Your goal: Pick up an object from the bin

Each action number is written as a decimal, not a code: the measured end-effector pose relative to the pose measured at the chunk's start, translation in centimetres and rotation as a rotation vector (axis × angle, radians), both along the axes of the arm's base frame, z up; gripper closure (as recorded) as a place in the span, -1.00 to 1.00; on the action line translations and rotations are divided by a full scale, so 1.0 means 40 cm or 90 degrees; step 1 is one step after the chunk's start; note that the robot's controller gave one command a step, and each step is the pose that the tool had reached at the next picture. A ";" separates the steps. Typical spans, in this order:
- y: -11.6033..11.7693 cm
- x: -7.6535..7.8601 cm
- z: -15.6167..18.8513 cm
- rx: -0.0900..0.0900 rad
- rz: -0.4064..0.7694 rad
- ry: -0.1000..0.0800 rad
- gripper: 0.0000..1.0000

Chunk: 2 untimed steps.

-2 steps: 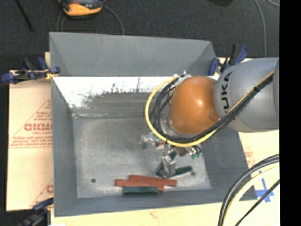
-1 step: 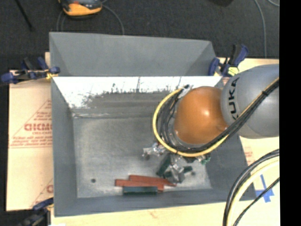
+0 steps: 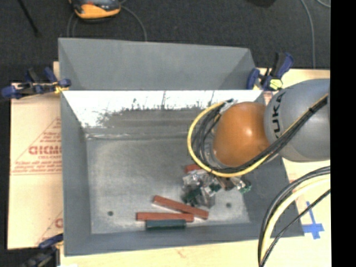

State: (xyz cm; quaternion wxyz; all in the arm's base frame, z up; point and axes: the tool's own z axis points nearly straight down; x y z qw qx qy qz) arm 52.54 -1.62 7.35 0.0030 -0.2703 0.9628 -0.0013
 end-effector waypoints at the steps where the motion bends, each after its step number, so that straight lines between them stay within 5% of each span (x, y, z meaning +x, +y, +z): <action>1: 0.000 0.000 0.000 0.000 0.000 0.000 1.00; 2: -0.021 0.028 0.387 0.001 -0.025 -0.001 1.00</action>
Offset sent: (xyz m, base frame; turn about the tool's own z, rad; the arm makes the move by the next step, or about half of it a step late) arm 0.0090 -0.0077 0.1529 0.0341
